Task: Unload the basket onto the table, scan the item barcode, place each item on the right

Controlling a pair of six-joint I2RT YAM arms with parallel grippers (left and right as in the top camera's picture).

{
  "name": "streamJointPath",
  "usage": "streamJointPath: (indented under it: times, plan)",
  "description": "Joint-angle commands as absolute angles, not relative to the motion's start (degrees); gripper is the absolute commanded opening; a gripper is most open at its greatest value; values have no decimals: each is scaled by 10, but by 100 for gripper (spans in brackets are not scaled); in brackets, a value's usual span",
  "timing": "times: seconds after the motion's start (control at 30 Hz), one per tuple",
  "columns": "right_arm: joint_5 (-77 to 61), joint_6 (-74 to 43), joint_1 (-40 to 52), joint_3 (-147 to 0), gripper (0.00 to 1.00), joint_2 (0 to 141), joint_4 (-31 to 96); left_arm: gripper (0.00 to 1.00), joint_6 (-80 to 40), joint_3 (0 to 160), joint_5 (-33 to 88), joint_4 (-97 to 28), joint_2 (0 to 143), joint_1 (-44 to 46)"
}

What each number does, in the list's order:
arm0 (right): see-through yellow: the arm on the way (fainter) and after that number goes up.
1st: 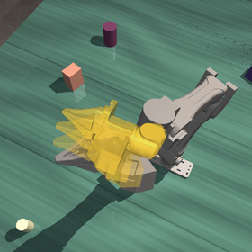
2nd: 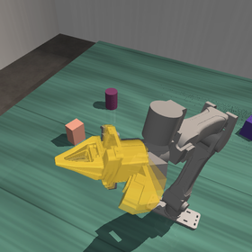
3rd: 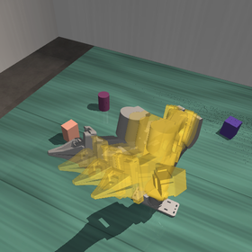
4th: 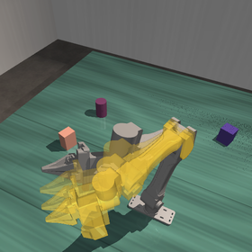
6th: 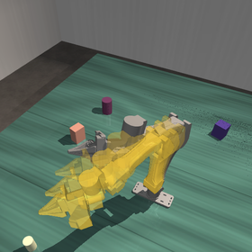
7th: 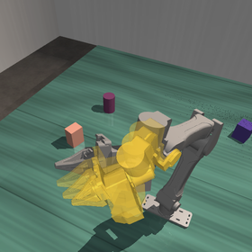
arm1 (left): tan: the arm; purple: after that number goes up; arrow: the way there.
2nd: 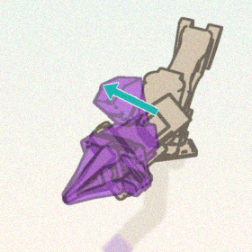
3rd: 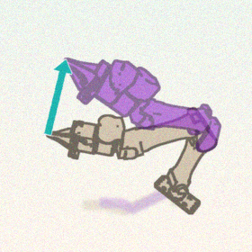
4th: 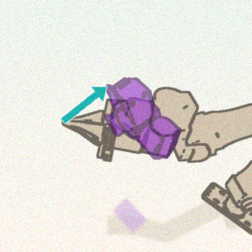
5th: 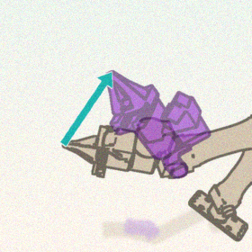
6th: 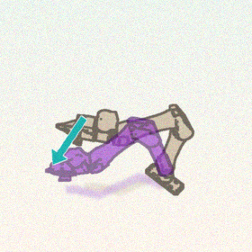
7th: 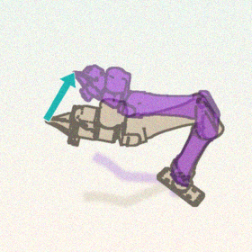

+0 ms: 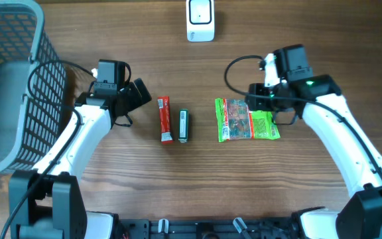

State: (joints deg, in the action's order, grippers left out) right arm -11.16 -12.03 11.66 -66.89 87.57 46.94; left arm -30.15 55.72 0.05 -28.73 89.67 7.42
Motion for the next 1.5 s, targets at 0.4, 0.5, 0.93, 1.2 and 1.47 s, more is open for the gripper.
streamJointPath:
  times: [0.4,0.5,0.93,1.2,1.47]
  plan:
    - [-158,-74,77,-670,61,961,466,4,-316,558,194,-129,901,317]
    - [-177,-55,50,-670,61,967,479,4,-323,558,190,-92,926,339]
    - [-222,-31,-32,-655,64,972,515,4,-356,558,192,60,1064,344]
    - [-219,-47,-32,-601,65,972,484,4,-354,558,176,72,1105,374]
    - [-240,-62,-32,-533,64,972,390,8,-354,558,168,55,1139,378]
